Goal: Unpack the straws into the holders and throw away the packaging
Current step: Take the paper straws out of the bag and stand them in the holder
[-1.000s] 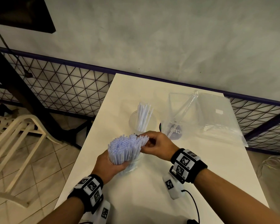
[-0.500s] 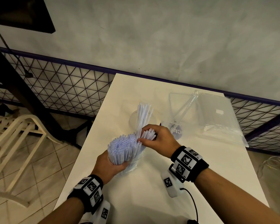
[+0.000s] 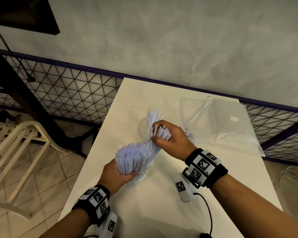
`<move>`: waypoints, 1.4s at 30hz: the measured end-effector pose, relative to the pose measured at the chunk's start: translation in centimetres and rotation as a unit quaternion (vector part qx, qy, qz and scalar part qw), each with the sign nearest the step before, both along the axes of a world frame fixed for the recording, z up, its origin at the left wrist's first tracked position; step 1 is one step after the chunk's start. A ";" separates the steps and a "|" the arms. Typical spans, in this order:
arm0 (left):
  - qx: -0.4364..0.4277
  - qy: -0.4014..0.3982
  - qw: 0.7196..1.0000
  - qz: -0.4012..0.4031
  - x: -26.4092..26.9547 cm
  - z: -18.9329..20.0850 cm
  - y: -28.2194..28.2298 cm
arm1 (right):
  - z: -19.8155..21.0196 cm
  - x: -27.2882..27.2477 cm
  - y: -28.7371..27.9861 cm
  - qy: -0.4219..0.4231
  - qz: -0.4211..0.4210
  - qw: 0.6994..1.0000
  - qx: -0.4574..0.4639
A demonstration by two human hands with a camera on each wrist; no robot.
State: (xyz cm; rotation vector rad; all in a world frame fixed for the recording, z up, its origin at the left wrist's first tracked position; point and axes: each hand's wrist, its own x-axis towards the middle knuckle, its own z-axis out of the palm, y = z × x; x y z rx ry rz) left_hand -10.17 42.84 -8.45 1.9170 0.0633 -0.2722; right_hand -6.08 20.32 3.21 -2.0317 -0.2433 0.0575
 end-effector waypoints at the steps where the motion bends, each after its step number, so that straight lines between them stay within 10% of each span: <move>1: 0.000 0.001 1.000 0.000 0.0 0.0 0.0 | 0.2 0.2 -0.1 0.003 0.005 1.000 0.003; 18: 0.001 0.002 1.000 0.001 0.0 0.1 0.0 | 2.4 1.2 0.1 0.011 0.068 0.995 -0.070; 31: -0.009 0.017 1.000 0.008 0.0 0.2 0.1 | 14.9 6.0 -3.1 -0.111 -0.068 0.991 0.013; 42: -0.029 0.016 0.999 0.018 0.0 -0.1 0.1 | 4.0 9.2 -1.2 0.062 -0.054 0.977 -0.196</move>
